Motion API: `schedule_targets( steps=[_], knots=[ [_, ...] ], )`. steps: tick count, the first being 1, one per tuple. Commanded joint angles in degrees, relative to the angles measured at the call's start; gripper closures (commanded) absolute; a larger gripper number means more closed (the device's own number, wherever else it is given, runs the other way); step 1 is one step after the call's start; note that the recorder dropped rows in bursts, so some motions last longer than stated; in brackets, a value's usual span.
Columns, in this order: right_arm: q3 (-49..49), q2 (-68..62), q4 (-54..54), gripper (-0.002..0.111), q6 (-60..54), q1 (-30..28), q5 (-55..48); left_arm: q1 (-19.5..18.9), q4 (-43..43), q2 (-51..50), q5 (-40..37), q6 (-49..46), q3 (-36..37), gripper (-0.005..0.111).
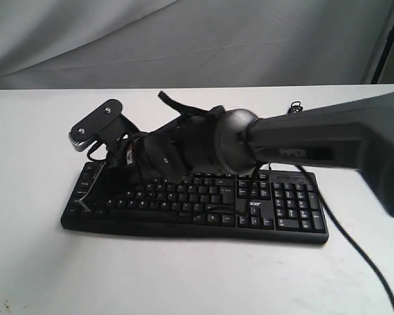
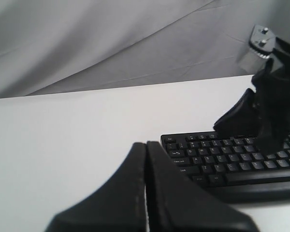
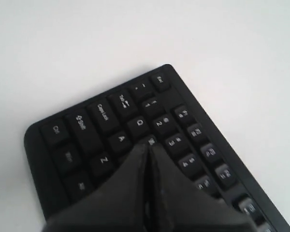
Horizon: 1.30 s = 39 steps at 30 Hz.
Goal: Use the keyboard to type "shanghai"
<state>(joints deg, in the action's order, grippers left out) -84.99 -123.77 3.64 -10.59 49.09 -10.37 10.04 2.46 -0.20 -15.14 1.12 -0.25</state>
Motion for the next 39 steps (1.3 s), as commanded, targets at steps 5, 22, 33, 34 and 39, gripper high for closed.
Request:
schedule_targets(
  steps=[5,22,33,34,39],
  knots=[
    [11.9,5.5,1.4,0.108,0.4,-3.9,3.6,0.2,0.0,0.2,0.2,0.2,0.2,0.107],
    [12.5,2.2,1.9,0.108,0.5,-3.9,7.3,0.2,0.0,0.2,0.2,0.2,0.2,0.107],
    [12.5,2.1,1.9,0.108,0.5,-3.9,7.3,0.2,0.0,0.2,0.2,0.2,0.2,0.107],
    [12.5,2.0,1.9,0.108,0.5,-3.9,7.3,0.2,0.0,0.2,0.2,0.2,0.2,0.107],
    [12.5,1.4,1.9,0.108,0.5,-3.9,7.4,0.2,0.0,0.2,0.2,0.2,0.2,0.107]
  ],
)
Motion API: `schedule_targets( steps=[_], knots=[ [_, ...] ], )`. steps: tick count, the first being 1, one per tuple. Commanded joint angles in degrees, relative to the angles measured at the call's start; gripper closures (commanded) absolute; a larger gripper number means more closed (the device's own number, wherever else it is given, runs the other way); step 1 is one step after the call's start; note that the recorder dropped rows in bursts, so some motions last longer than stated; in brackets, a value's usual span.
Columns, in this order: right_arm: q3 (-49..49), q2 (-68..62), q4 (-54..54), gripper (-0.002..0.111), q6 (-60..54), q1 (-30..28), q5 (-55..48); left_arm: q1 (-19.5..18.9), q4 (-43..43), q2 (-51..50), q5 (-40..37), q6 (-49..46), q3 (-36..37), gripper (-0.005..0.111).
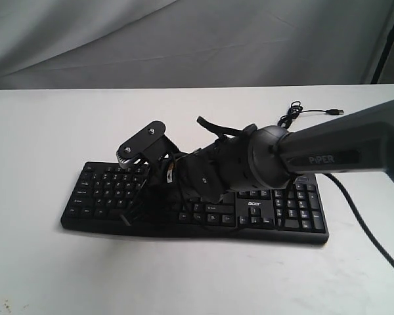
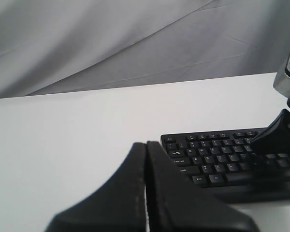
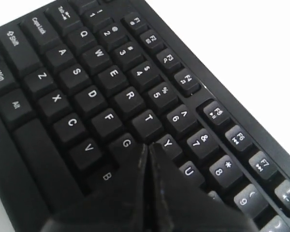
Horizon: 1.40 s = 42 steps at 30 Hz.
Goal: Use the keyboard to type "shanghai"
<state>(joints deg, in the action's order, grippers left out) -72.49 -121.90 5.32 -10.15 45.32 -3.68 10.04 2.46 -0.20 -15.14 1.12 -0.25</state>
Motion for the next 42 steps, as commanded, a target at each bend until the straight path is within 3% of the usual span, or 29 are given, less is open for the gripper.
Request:
schedule_targets(
  steps=[1,42],
  knots=[
    [0.0,-0.5,0.2,0.108,0.1,-0.2,0.5,0.2,0.0,0.2,0.2,0.2,0.2,0.107],
    [-0.6,2.1,-0.7,0.108,0.0,0.6,-1.6,0.2,0.0,0.2,0.2,0.2,0.2,0.107]
  ],
)
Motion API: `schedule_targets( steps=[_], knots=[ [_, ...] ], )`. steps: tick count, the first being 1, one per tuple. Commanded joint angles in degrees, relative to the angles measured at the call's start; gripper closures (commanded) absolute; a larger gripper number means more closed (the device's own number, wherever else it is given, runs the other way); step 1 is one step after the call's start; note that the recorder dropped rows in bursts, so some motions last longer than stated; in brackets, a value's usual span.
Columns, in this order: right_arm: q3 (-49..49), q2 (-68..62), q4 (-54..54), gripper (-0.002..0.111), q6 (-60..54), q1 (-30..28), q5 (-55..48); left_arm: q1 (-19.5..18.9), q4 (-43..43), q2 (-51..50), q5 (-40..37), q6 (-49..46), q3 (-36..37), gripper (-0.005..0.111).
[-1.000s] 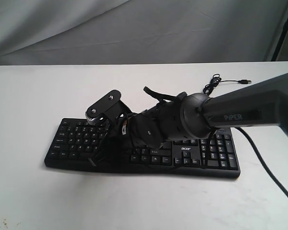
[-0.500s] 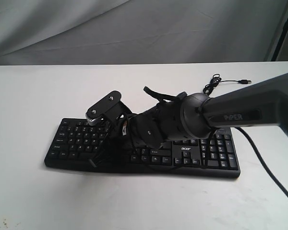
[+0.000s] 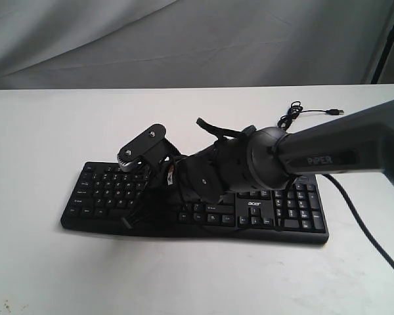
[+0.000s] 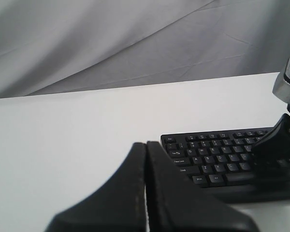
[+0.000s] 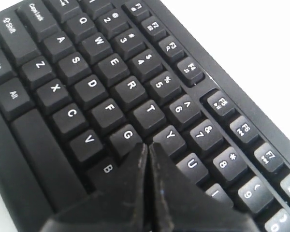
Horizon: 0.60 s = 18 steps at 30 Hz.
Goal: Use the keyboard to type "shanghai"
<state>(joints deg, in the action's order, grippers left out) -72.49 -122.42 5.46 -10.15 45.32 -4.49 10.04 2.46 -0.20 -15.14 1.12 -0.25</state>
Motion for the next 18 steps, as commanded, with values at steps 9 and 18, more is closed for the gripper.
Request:
schedule_targets(
  steps=[9,18],
  knots=[
    [-22.4,-6.8,-2.5,0.108,0.0,6.1,-12.6,0.2,0.0,0.2,0.2,0.2,0.2,0.107],
    [-24.3,-11.0,-2.1,0.108,0.0,6.1,-9.2,0.2,0.0,0.2,0.2,0.2,0.2,0.107]
  ],
)
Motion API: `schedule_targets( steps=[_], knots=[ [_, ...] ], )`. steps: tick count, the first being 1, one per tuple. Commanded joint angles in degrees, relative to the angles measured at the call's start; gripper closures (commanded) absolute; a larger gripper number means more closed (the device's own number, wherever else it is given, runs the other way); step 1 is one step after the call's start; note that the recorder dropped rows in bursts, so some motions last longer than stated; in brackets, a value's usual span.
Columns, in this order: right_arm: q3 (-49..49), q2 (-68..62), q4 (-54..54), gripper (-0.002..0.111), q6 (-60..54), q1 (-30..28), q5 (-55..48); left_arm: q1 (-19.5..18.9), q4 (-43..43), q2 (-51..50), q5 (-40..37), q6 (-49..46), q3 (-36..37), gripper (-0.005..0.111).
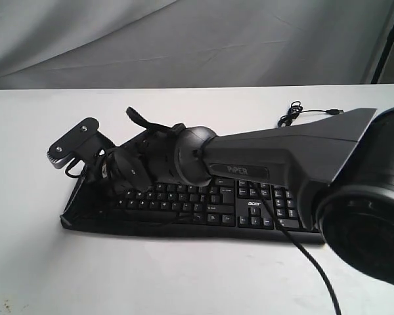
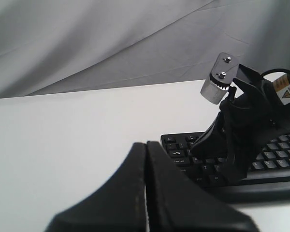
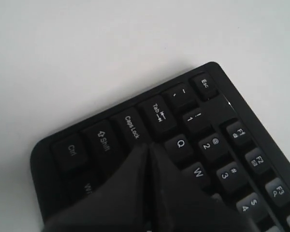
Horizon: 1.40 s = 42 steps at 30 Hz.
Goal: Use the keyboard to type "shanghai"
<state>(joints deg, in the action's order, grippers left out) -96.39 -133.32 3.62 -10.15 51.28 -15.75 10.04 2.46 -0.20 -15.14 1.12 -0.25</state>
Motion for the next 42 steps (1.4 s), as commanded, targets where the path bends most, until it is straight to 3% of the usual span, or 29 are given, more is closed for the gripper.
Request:
schedule_targets(
  steps=[1,42],
  knots=[
    [-0.4,-0.2,-0.3,0.108,0.1,0.1,2.0,0.2,0.0,0.2,0.2,0.2,0.2,0.107],
    [-0.4,-1.3,-0.3,0.108,0.0,-0.6,3.6,0.2,0.0,0.2,0.2,0.2,0.2,0.107]
  ],
)
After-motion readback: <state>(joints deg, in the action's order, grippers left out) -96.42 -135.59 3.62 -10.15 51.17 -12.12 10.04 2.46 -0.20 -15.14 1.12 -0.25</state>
